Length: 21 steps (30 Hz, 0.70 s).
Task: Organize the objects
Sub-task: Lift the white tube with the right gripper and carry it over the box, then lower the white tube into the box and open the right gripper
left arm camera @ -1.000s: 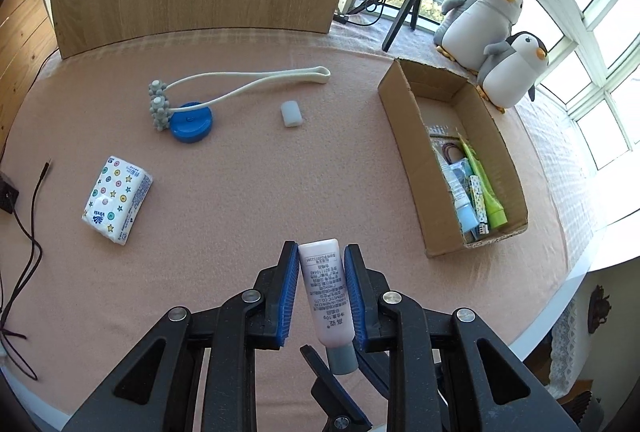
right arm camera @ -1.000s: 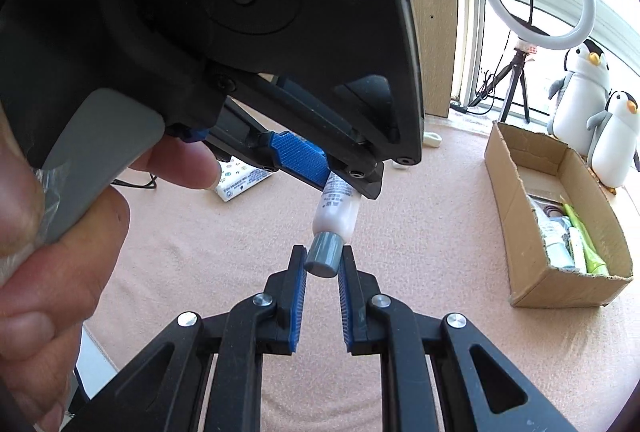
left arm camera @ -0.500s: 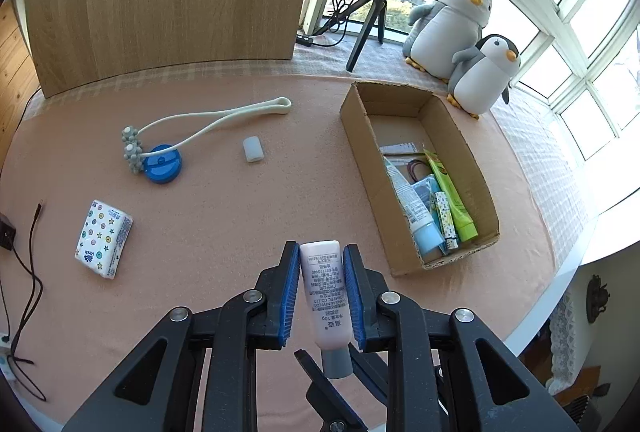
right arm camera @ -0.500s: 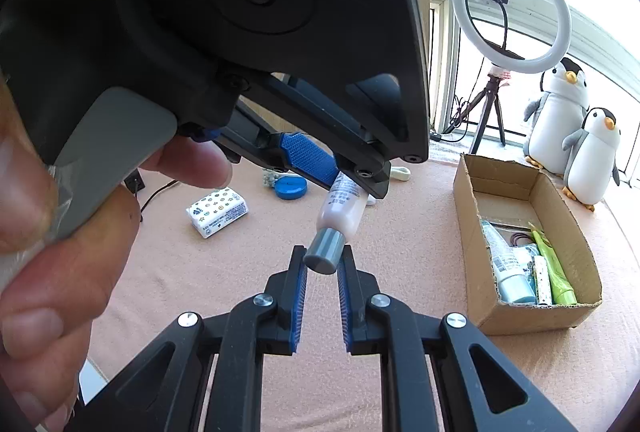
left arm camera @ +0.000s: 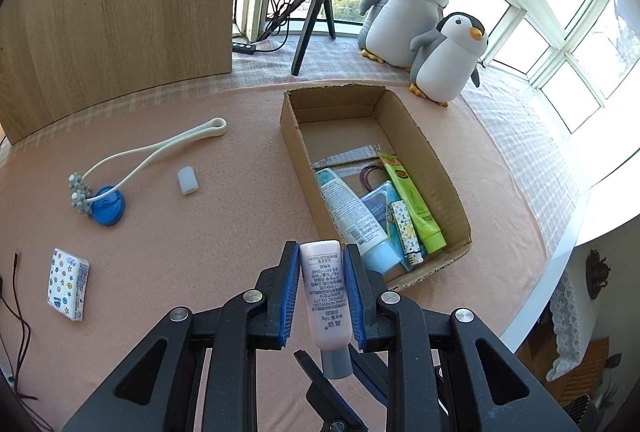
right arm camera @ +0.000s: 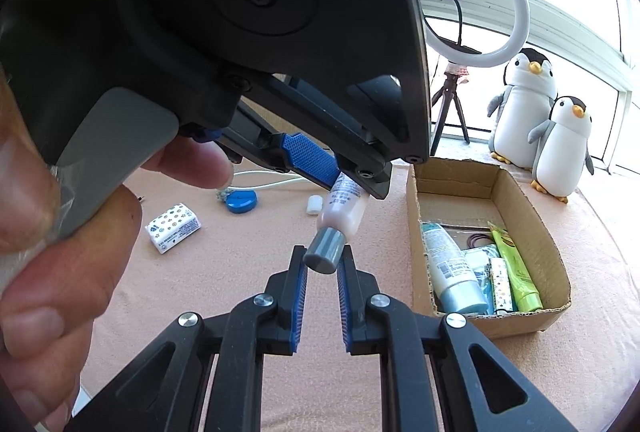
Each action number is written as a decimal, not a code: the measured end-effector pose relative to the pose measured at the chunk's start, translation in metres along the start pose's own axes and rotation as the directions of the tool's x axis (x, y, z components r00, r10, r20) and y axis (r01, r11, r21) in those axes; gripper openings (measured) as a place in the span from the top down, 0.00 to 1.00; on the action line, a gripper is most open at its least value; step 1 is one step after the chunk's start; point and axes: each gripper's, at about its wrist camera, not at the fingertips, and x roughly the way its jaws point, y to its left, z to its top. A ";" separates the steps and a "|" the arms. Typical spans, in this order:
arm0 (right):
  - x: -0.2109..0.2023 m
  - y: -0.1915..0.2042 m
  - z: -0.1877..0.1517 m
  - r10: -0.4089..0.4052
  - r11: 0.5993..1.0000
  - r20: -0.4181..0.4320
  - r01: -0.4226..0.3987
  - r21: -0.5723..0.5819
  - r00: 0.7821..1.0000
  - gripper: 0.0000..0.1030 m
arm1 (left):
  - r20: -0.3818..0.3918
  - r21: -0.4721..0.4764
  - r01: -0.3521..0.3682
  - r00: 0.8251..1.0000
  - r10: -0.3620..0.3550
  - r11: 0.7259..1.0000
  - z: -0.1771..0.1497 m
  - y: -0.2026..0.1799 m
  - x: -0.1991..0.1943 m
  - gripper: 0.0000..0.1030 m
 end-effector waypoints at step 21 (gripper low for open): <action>0.015 -0.091 -0.010 -0.215 0.971 -0.037 0.217 0.097 0.976 0.86 | -0.023 0.177 0.011 1.000 -0.007 0.984 0.052 -0.095 0.086 0.19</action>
